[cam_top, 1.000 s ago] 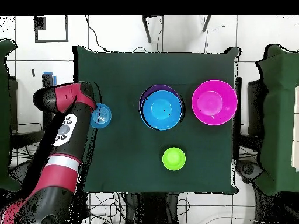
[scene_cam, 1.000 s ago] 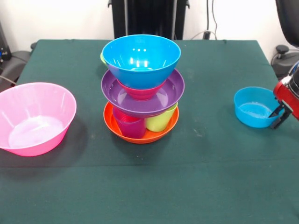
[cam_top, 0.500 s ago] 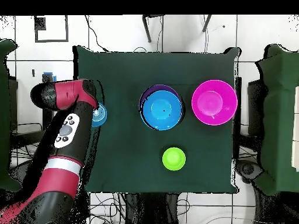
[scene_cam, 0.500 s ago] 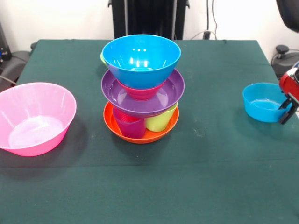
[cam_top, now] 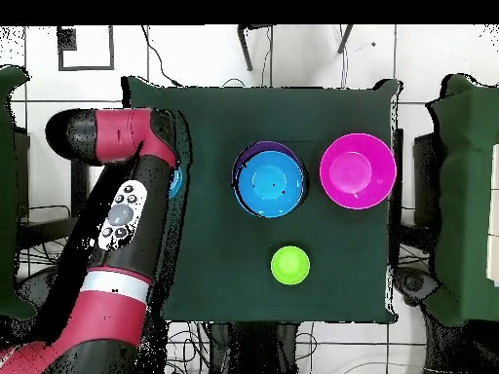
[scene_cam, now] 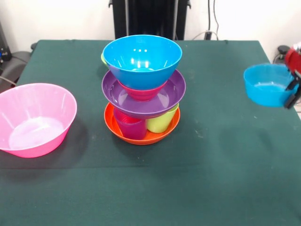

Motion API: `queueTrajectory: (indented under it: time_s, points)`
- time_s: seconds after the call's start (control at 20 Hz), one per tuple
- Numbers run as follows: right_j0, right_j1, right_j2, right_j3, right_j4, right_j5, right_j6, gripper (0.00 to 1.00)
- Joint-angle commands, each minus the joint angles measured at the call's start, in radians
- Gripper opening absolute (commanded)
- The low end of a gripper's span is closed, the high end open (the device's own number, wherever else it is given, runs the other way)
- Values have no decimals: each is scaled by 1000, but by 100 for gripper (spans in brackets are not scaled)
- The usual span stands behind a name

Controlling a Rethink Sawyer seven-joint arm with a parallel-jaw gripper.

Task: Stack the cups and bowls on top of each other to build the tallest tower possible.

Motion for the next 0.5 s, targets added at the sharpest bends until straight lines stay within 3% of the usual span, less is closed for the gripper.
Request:
queueTrajectory:
  time_s: [0.05, 0.3, 0.5]
  points:
    - [-64, -112, 38, -17, -122, 251, -222, 0]
    - [-96, -138, 27, -116, -164, 414, -255, 0]
    - [-134, -171, 37, -157, -207, 487, -336, 0]
